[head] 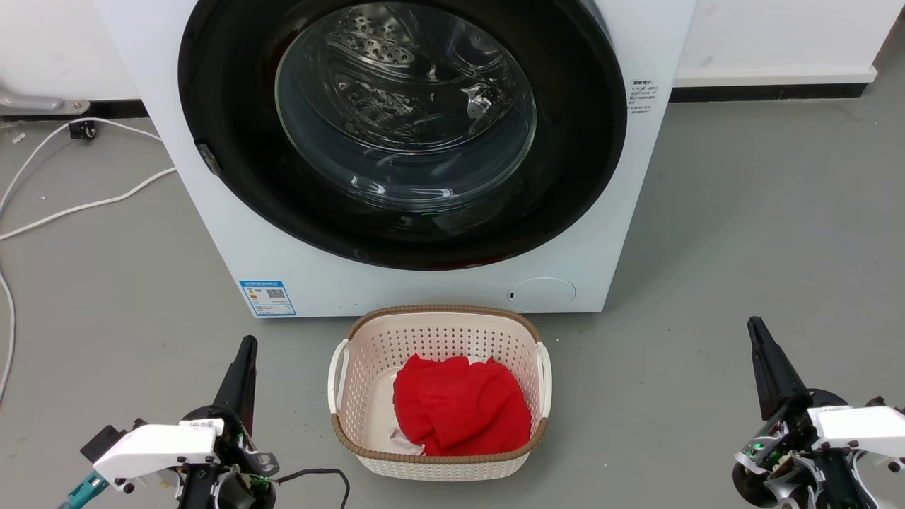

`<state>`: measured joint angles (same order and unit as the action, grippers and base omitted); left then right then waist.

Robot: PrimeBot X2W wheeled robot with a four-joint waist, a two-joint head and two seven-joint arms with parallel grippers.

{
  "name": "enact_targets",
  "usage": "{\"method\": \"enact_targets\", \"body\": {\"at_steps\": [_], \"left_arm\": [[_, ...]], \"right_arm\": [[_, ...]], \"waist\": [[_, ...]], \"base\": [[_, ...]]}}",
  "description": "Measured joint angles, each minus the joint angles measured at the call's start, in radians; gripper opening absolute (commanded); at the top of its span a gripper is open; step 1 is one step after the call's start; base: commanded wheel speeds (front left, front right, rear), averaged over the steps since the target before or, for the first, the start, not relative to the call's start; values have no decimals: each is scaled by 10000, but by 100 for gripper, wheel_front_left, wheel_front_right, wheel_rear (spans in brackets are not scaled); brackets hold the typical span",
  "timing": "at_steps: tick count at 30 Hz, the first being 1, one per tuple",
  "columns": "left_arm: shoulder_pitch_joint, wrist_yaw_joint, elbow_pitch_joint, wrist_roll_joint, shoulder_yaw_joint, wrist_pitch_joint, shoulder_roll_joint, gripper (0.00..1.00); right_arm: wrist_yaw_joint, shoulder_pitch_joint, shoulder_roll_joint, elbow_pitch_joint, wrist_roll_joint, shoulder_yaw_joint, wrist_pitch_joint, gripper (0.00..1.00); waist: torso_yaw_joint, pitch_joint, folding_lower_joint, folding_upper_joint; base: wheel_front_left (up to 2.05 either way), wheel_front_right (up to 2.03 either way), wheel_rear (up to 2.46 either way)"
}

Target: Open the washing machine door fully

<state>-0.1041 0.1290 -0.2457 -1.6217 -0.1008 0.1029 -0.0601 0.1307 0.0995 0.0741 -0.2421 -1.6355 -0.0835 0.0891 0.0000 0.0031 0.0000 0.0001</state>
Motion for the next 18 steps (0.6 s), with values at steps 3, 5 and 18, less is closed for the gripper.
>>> {"method": "enact_targets", "body": {"at_steps": [3,5,18], "left_arm": [[-1,0,0,12,-4,0,2,0],[-2,0,0,12,-8,2,6,0],[237,-12,-111,25,81,-105,84,100]], "right_arm": [[0,0,-10,0,2,-12,8,0],[0,1,-15,-2,2,-19,10,0],[0,-284,-98,-107,2,84,-150,100]], "waist": [[0,0,0,0],[0,0,0,0],[-8,-7,0,-1]], "base": [[0,0,0],[0,0,0],[0,0,0]]}}
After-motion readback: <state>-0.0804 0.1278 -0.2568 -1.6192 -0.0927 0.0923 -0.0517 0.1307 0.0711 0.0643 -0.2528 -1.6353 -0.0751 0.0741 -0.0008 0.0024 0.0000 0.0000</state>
